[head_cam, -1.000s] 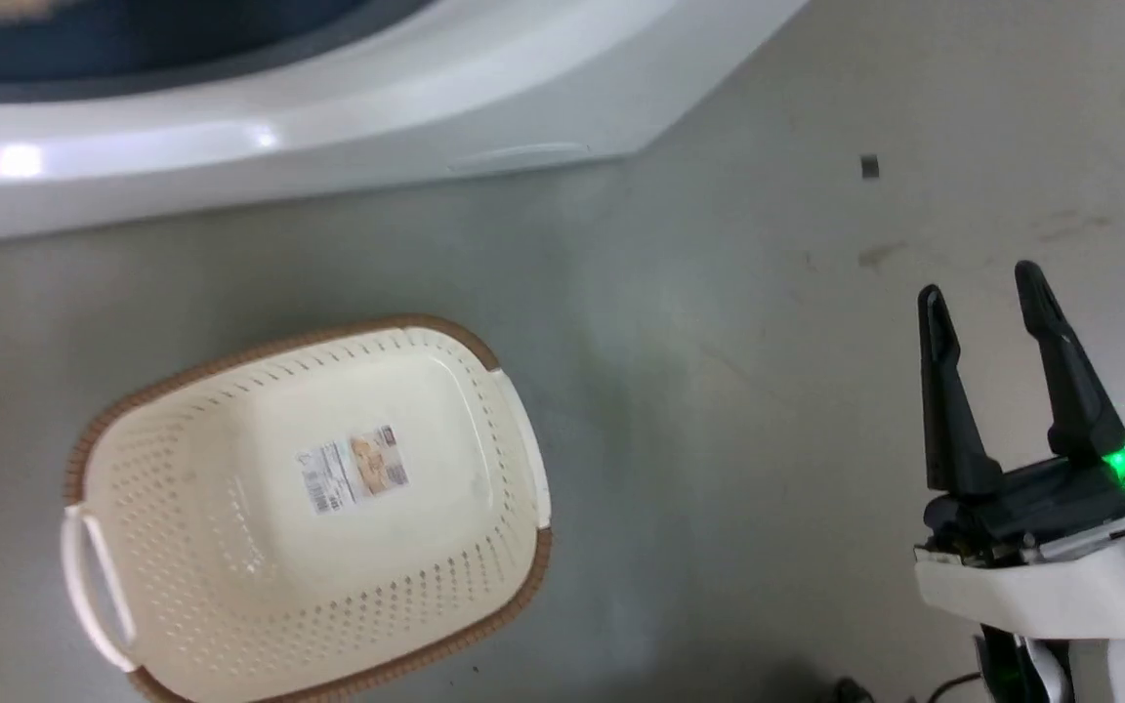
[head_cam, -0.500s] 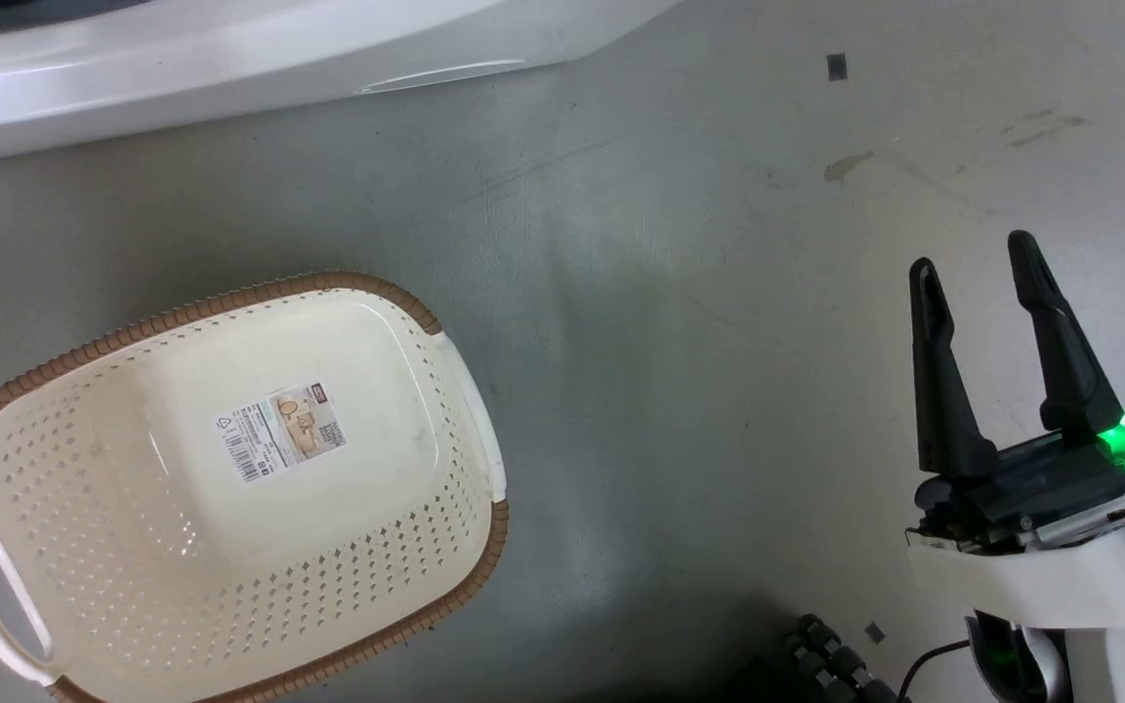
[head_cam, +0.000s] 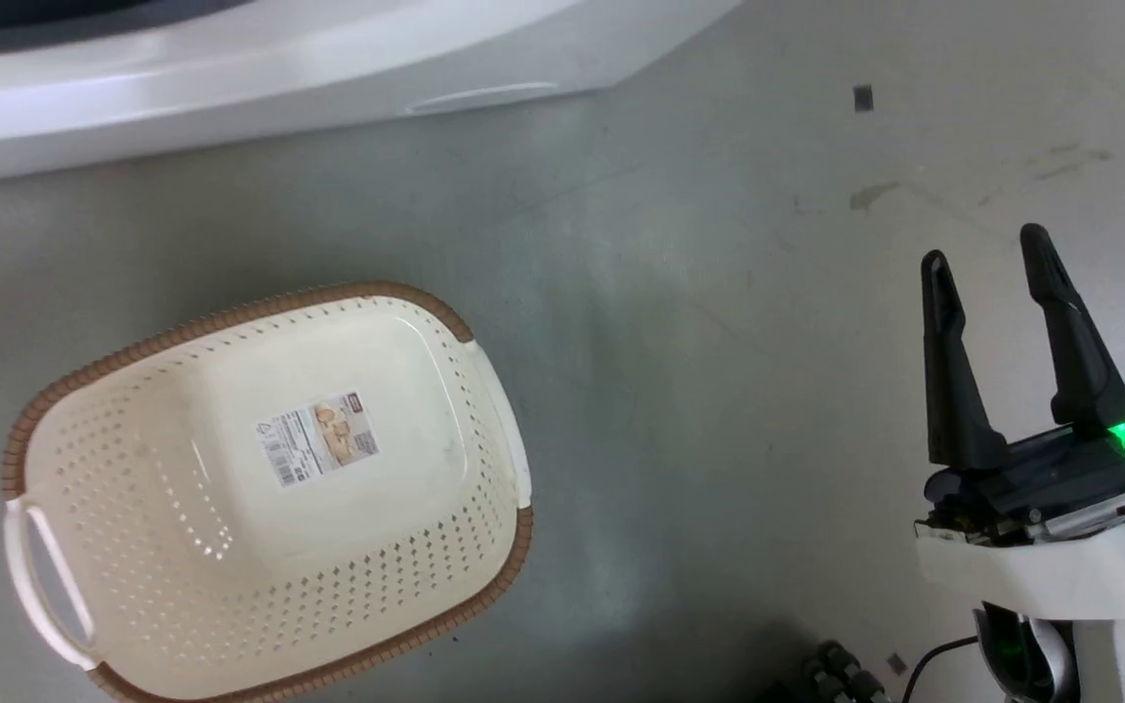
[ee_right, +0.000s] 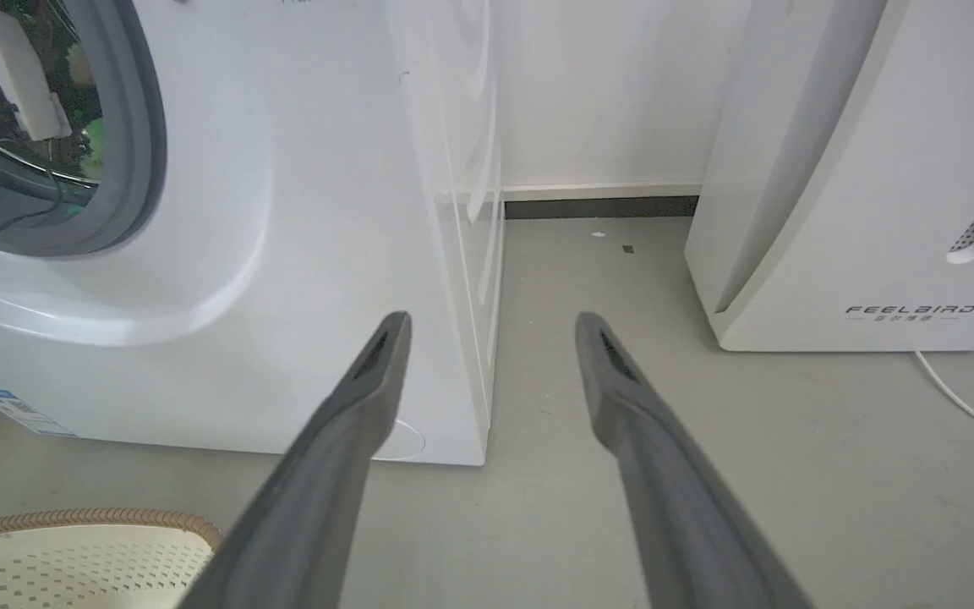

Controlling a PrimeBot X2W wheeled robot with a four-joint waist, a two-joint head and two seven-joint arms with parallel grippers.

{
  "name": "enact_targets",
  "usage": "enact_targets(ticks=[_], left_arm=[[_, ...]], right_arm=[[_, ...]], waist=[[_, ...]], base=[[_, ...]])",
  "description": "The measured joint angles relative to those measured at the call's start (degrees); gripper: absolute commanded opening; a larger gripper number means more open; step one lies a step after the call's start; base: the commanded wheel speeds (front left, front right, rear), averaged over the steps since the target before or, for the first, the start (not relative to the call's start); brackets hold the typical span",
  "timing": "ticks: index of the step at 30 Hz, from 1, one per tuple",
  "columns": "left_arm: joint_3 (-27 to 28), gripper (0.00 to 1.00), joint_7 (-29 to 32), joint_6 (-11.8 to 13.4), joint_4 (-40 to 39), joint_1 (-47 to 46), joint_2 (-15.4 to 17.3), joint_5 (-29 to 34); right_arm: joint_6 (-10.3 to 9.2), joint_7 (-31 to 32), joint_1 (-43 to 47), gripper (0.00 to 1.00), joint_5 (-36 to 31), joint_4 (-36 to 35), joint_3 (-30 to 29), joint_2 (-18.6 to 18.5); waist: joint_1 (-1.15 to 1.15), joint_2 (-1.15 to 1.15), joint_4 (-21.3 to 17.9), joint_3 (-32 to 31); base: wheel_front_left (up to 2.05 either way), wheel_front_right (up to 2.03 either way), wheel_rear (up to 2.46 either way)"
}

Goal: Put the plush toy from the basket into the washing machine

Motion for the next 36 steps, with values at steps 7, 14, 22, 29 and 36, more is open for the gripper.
enact_targets(ticks=[7,14,22,29,36], left_arm=[[-1.9,1.00,-5.1,0.0,2.4,5.9,-1.1,-2.9],[-0.1,1.00,-6.4,0.6,-0.9,15.9,-4.6,-4.4],[6.6,1.00,-6.4,5.6,-17.4,35.3,-7.0,-2.7],[13.8,1.00,-6.4,10.9,-31.7,54.6,-9.3,-0.8],[20.2,1.00,-6.4,14.3,-42.5,70.7,-13.0,1.6]], right_arm=[[0.00,0.0,0.0,1.00,-1.5,1.5,-1.0,0.0],[0.00,0.0,1.0,1.00,-3.0,3.7,-2.1,0.0],[0.00,0.0,5.1,1.00,-4.0,5.8,-3.0,0.0],[0.00,0.0,8.7,1.00,-4.4,6.3,-3.7,0.0],[0.00,0.0,11.3,1.00,-4.6,6.7,-3.6,0.0]], waist=[[0.00,0.00,1.2,-5.6],[-0.01,0.00,3.1,-14.1],[-0.01,0.00,6.2,-24.9],[-0.02,0.00,9.2,-33.0],[-0.02,0.00,11.6,-38.5]], base=[[0.00,0.00,0.00],[0.00,0.00,0.00],[0.00,0.00,0.00],[0.00,0.00,0.00],[0.00,0.00,0.00]])
